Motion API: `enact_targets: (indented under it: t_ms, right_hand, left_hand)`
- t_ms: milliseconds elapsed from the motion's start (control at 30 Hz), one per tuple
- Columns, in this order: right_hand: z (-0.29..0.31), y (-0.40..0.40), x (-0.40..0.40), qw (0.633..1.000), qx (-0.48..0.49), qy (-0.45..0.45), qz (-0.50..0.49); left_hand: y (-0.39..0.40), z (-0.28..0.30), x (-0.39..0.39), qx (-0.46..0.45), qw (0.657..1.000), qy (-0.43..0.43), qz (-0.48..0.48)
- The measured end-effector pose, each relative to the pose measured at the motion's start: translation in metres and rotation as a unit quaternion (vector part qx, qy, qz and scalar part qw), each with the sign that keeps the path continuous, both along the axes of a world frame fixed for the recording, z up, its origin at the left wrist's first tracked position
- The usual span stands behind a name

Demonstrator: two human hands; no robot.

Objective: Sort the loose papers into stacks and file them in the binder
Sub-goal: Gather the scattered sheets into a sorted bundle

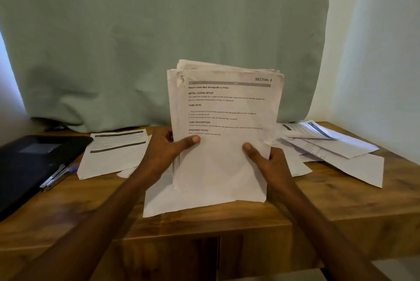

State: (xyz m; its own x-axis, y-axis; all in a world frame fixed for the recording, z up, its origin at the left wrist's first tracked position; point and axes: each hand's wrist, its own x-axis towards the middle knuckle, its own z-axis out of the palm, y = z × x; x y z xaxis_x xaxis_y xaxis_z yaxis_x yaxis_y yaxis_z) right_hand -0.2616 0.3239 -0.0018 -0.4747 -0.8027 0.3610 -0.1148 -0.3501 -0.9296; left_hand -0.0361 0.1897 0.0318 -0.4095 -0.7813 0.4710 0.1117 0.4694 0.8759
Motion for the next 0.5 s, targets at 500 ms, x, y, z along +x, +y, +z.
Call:
enact_targets:
  t_ms: [500]
  right_hand:
    - [0.037,-0.028,0.021,0.988,-0.084,0.047,-0.118]
  left_hand:
    - [0.02,0.0,-0.038,-0.019,0.989,0.09,0.113]
